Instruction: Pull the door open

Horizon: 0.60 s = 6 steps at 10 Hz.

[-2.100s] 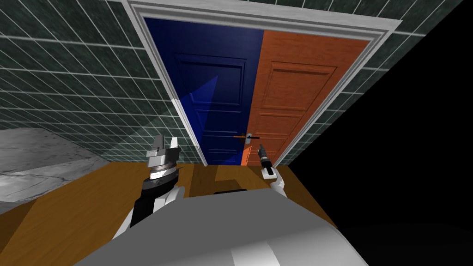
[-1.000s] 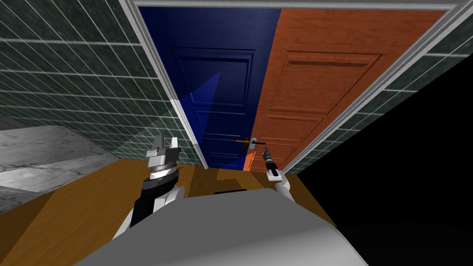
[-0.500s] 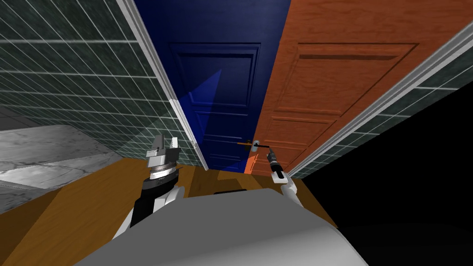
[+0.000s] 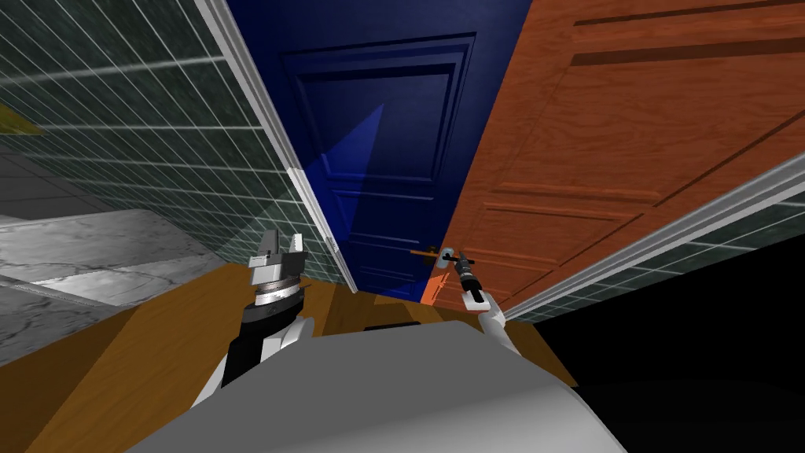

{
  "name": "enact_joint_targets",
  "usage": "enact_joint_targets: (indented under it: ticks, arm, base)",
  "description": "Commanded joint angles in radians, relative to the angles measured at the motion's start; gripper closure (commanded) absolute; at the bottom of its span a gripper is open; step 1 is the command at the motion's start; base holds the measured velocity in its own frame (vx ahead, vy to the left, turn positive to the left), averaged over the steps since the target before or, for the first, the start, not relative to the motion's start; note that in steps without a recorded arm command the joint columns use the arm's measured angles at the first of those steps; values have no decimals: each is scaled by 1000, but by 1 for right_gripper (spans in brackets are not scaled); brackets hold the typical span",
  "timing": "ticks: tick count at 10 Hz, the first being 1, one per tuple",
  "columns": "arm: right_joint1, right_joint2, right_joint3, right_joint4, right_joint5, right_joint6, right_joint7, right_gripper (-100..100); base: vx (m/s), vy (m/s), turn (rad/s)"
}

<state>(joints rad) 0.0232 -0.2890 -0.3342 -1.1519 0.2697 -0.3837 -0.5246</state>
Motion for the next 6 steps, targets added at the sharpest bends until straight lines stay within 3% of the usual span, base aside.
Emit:
enact_joint_targets:
  ticks: [1, 6]
  arm:
    - [2, -1, -2, 1, 0, 1, 1, 100]
    - [2, -1, -2, 1, 0, 1, 1, 100]
  base:
    - [-9, -9, -44]
    - [-17, -5, 5]
